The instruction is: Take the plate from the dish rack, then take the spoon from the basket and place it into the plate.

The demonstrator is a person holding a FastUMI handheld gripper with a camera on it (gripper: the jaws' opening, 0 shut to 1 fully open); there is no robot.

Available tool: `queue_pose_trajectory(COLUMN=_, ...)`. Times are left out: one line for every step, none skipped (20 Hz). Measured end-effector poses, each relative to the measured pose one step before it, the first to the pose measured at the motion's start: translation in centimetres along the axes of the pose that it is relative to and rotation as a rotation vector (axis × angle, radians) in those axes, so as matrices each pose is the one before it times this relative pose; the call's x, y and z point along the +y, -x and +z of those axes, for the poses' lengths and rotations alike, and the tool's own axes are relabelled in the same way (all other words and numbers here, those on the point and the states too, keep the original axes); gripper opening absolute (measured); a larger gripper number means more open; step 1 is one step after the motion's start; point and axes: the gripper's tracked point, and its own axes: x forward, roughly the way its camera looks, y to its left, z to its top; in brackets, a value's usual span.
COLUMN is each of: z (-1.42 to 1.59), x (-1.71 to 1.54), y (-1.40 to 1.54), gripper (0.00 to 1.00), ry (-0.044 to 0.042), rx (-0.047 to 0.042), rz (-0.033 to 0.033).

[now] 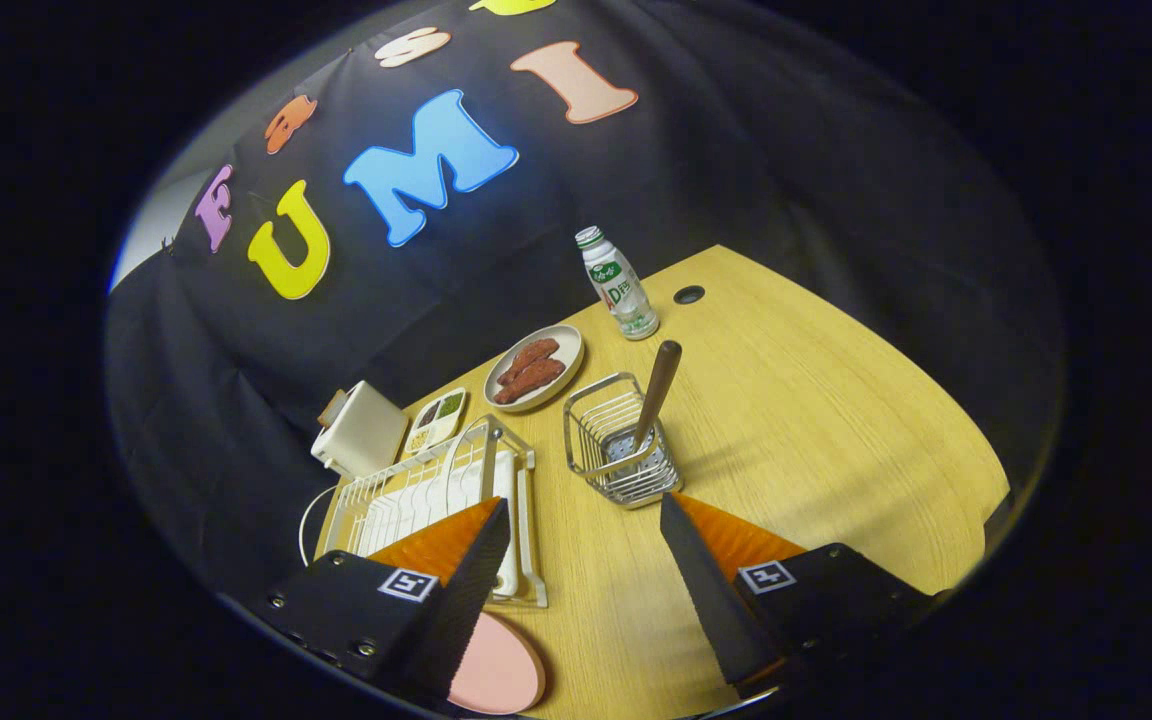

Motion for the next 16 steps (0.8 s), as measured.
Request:
queue_pose_trajectory(z=0.816, x=-0.265, y=-0.329, gripper=0.96, ry=-0.00569, rx=-0.02821, rz=-0.0125)
queue_pose_trajectory(z=0.518, x=-0.313, y=-0.396, gripper=0.98, ry=-0.00435, rx=-0.02297, rz=-0.01534)
queue_pose_trajectory(z=0.527, x=-0.344, y=-0.428, gripper=0.98, ry=-0.00338, rx=-0.02181, rz=-0.01377)
queue_pose_trajectory(z=0.571, x=-0.351, y=-0.239, gripper=0.98, ry=-0.00598, rx=-0.02647, rz=-0.01038)
queue_pose_trajectory(z=0.732, x=-0.262, y=-0.51, gripper=0.98, ry=-0.00276, rx=-0.02828, rz=-0.00951)
queue_pose_trajectory(z=0.606, x=-0.275, y=-0.376, gripper=0.98, ry=-0.00277, rx=-0.02699, rz=-0.01109)
queue_pose_trajectory(z=0.701, x=-0.083, y=-0.432, gripper=0.97, ry=-0.00105, rx=-0.02827, rz=-0.00583)
queue_pose_trajectory(z=0.488, x=-0.069, y=-0.45, gripper=0.97, ry=-0.00224, rx=-0.02966, rz=-0.01064)
queue_pose_trajectory(z=0.344, x=-0.127, y=-0.585, gripper=0.98, ry=-0.00029, rx=-0.01836, rz=-0.01174)
queue_pose_trajectory(z=0.135, x=-0.043, y=-0.507, gripper=0.97, ry=-0.00267, rx=-0.01878, rz=-0.01082)
queue_pose_trajectory(z=0.326, x=0.033, y=-0.552, gripper=0.98, ry=-0.0036, rx=-0.01665, rz=-0.01038)
queue_pose_trajectory(z=0.24, x=0.034, y=-0.522, gripper=0.96, ry=-0.00118, rx=-0.02159, rz=-0.00511)
queue_pose_trajectory(z=0.172, x=0.077, y=-0.533, gripper=0.95, ry=-0.0013, rx=-0.01706, rz=-0.00789)
queue_pose_trajectory(z=0.055, x=-0.008, y=-0.277, gripper=0.95, ry=-0.00424, rx=-0.01449, rz=-0.0099)
queue_pose_trajectory(z=0.083, x=0.098, y=-0.456, gripper=0.92, ry=-0.00514, rx=-0.01187, rz=-0.0035)
queue_pose_trajectory(z=-0.093, x=-0.259, y=-0.243, gripper=0.85, ry=-0.00208, rx=-0.00683, rz=-0.01566)
